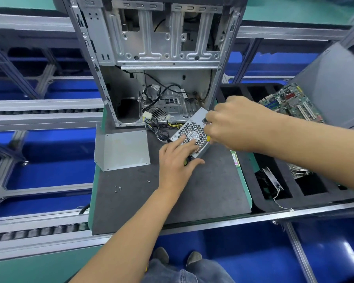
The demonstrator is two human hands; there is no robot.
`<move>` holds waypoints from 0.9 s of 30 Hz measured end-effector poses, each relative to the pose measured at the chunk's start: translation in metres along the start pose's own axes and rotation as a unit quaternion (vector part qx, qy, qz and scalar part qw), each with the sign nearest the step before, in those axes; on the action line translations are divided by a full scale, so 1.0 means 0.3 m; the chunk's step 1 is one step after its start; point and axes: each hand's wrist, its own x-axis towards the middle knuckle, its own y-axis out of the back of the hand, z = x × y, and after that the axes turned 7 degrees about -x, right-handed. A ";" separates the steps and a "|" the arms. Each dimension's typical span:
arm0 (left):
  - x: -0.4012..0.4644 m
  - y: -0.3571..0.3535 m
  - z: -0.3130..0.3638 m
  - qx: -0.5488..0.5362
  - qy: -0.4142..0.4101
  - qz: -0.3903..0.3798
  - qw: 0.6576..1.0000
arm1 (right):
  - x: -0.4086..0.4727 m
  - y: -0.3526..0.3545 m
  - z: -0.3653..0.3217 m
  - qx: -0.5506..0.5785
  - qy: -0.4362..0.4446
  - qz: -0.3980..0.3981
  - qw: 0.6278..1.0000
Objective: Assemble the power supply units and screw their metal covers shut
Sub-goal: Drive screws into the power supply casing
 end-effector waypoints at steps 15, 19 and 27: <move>-0.003 0.006 0.000 -0.039 0.074 -0.007 0.996 | 0.033 0.052 0.004 0.034 0.000 -0.084 0.996; -0.006 -0.001 0.009 -0.039 0.072 0.001 0.997 | 0.063 0.086 0.004 0.052 0.008 -0.106 0.993; -0.008 0.014 -0.007 -0.011 0.054 0.002 0.998 | 0.096 0.065 0.016 0.159 -0.080 -0.204 0.963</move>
